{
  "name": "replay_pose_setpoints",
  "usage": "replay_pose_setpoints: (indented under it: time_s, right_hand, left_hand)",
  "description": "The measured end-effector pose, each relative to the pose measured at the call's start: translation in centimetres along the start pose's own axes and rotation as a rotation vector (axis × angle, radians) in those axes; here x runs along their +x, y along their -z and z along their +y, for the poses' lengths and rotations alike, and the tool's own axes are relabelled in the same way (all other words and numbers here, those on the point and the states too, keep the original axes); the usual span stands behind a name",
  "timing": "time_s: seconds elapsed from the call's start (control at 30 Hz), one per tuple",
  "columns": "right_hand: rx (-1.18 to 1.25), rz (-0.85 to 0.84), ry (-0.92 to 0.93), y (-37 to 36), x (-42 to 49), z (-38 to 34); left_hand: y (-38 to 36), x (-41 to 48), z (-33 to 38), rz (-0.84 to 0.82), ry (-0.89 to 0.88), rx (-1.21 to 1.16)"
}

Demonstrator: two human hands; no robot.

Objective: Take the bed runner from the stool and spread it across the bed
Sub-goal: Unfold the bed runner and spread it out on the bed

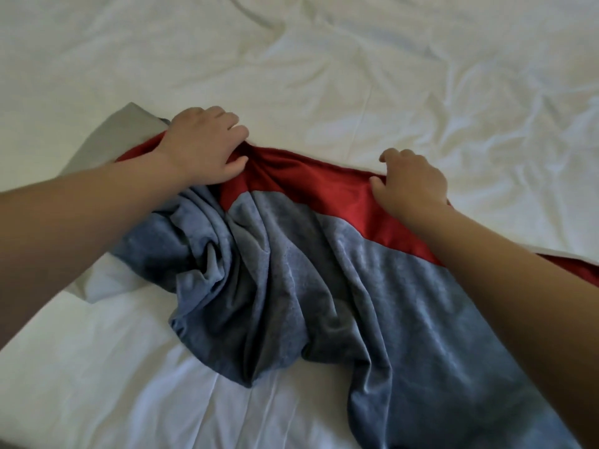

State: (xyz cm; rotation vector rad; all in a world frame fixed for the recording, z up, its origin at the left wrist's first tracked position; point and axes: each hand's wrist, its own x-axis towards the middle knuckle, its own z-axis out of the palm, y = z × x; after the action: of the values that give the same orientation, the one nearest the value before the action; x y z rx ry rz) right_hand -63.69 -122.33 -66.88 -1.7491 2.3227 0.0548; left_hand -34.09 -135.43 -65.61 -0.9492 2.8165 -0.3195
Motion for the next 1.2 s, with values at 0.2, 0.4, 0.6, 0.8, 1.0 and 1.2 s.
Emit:
replay_pose_setpoints:
  time_s: [0.2,0.4,0.6,0.8,1.0,1.2]
  right_hand:
    - [-0.057,0.004,0.171,1.2,0.2,-7.2]
    - [-0.08,-0.007,0.305,0.8,0.3,-17.3]
    - [-0.077,-0.049,0.38,-1.3,-0.4,-28.2]
    - [0.022,-0.064,0.316,-3.9,-0.3,-38.7]
    - [-0.198,-0.035,0.218,-5.7,1.0,-43.6]
    - [-0.217,0.049,0.35,-6.3,3.0,-50.9]
  left_hand:
    - [0.1,-4.0,-0.8,0.016,0.206,-0.1]
    - [-1.1,-9.0,-4.2,0.021,0.269,-0.116]
    - [-3.4,-16.9,-9.7,-0.053,0.469,-0.214]
    - [-6.8,-21.4,-11.2,-0.13,0.607,-0.385]
    - [-8.6,-23.5,-16.3,0.014,0.344,-0.382]
    - [-10.5,-28.6,-23.1,-0.058,0.416,-0.319]
